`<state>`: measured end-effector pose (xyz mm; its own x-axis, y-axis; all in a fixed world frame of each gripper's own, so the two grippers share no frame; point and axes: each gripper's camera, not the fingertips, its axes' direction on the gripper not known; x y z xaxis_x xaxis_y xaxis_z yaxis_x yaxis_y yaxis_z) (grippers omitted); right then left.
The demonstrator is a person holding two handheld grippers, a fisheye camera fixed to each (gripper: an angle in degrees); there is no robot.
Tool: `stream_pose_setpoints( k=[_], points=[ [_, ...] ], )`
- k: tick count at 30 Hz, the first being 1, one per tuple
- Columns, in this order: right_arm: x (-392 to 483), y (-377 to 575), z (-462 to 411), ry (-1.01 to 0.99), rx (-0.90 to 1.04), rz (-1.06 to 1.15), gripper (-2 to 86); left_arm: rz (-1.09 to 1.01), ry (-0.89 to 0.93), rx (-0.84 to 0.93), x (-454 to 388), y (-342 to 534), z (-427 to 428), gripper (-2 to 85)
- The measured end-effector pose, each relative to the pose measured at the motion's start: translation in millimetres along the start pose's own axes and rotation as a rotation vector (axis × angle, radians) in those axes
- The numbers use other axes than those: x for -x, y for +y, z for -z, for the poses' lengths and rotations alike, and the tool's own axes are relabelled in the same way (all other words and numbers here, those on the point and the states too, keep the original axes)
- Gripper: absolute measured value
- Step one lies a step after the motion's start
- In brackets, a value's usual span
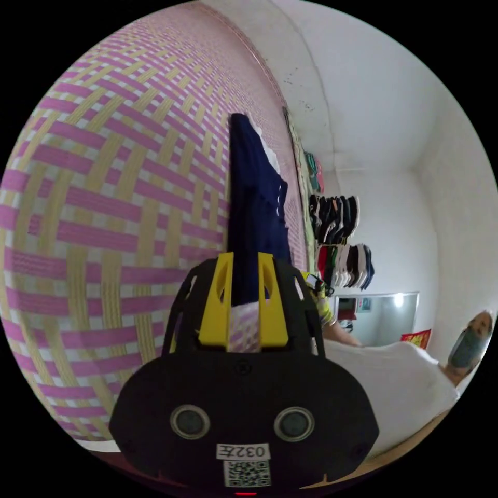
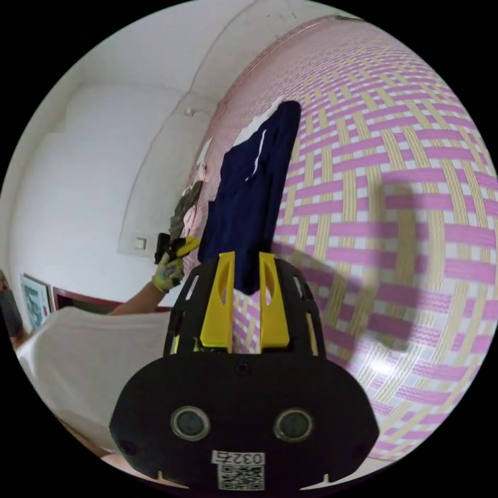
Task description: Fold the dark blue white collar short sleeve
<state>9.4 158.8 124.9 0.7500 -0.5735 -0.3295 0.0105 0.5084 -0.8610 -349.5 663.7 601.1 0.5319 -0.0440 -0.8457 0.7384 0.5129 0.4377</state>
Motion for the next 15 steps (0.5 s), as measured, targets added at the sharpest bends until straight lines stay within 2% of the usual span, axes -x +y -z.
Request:
stream_pose_setpoints(
  k=[5, 10, 15],
  points=[
    [28, 38, -18, 0.074, 0.077, 0.162, 7.9, -0.211, -0.161, 0.081, -37, 36, -13, 6.0],
    [57, 45, -43, 0.233, 0.157, 0.313, 7.2, -0.445, -0.334, 0.179, -77, 59, -44, 7.4],
    [71, 46, -53, 0.338, 0.198, 0.428, 5.3, -0.554, -0.400, 0.201, -91, 65, -52, 6.1]
  ],
)
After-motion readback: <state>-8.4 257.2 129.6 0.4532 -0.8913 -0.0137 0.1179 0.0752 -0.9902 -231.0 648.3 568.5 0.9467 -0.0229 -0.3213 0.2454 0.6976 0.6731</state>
